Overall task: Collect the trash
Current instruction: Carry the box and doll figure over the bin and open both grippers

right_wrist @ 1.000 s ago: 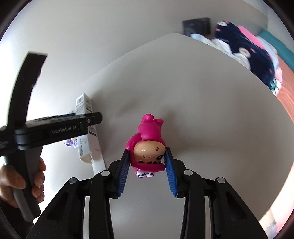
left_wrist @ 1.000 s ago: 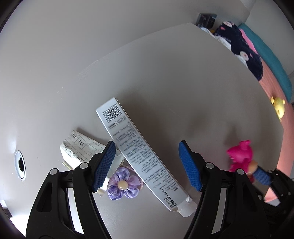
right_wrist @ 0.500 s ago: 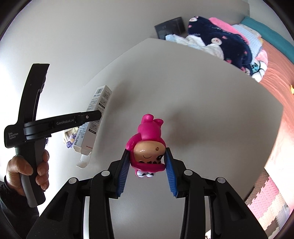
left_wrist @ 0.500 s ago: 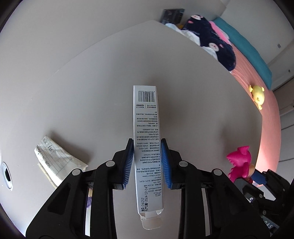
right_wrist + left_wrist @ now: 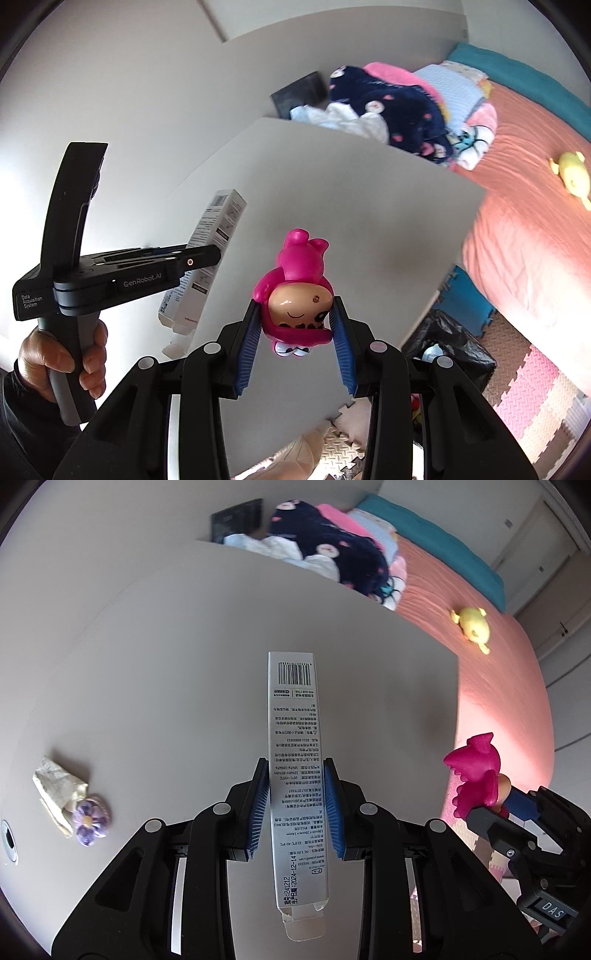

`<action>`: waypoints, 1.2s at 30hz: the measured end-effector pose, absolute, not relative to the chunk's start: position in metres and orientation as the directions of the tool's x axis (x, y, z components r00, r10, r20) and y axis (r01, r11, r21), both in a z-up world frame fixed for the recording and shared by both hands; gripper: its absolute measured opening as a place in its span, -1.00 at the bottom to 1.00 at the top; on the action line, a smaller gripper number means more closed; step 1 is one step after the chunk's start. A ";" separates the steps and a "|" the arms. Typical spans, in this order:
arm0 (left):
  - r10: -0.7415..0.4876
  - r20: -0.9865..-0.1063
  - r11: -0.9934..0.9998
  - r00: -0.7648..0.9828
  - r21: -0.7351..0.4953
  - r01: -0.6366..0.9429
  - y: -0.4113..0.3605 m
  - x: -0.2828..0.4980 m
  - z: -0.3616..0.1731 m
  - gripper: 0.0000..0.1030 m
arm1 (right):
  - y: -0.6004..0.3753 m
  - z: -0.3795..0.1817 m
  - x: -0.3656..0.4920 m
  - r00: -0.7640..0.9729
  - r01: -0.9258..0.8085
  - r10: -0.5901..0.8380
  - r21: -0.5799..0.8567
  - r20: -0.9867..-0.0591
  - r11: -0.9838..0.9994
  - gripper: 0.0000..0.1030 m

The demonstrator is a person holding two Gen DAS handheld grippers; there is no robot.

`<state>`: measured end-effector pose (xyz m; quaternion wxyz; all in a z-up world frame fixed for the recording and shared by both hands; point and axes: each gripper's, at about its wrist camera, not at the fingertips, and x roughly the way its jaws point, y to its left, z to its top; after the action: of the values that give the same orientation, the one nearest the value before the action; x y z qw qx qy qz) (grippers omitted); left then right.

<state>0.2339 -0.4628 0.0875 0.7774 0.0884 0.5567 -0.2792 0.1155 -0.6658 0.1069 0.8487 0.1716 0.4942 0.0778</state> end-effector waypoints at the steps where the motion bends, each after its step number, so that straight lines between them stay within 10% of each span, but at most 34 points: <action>1: -0.339 -0.914 0.820 0.222 -0.171 0.547 -0.473 0.228 0.089 -0.44 | -0.674 0.108 0.110 0.506 0.048 0.296 0.370 -0.810 0.928 -0.24; 36: -0.276 -0.961 0.442 -0.018 -0.143 0.886 -0.704 0.039 0.019 -0.41 | -0.882 0.058 -0.068 0.502 0.459 0.114 0.376 -0.858 0.805 -0.24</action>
<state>0.0392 -0.7037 0.0189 0.6443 0.2759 0.5529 -0.4506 -0.0680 -0.8821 0.0575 0.8152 0.2936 0.4879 -0.1056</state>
